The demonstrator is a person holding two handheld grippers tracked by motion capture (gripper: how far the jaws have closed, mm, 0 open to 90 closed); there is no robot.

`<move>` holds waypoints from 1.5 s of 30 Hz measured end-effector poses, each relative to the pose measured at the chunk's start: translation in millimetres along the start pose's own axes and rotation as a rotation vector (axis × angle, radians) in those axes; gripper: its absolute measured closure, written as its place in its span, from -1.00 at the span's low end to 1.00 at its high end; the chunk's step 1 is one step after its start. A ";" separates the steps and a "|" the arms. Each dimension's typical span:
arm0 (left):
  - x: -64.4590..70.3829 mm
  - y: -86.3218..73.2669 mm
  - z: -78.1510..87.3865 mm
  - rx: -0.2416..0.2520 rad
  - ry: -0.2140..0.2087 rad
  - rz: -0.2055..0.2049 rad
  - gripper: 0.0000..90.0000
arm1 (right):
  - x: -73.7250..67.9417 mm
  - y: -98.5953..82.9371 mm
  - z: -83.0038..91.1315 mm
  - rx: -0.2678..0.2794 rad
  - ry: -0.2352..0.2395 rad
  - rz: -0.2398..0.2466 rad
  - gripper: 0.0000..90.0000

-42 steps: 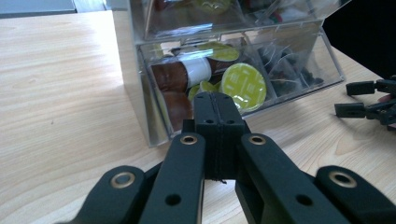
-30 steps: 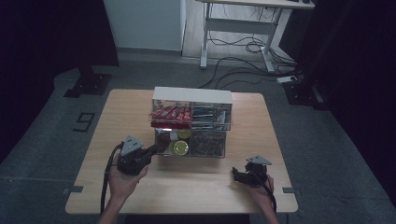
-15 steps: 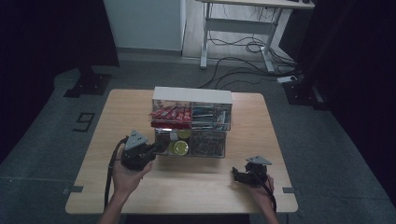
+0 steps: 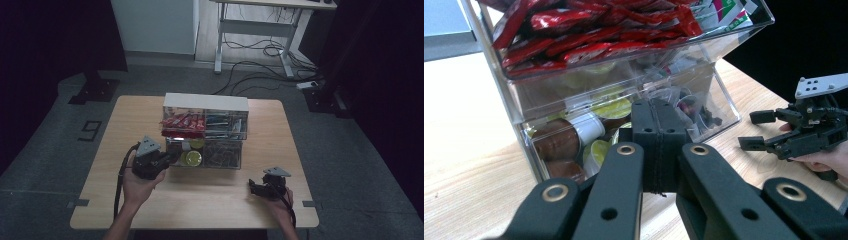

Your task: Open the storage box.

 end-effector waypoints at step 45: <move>-6.1 34.2 -29.6 0.001 -0.028 0.052 1.00 | 0.4 0.0 0.1 0.001 -0.005 -0.002 -0.65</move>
Point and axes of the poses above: each handheld gripper's, and its own axes: z roughly backward along the jaws, y roughly out of its top, x roughly to its right, the point moved 4 cm from there along -z, roughly forward along the jaws, and after that the axes turned 14 degrees about x, right-handed, at the moved point
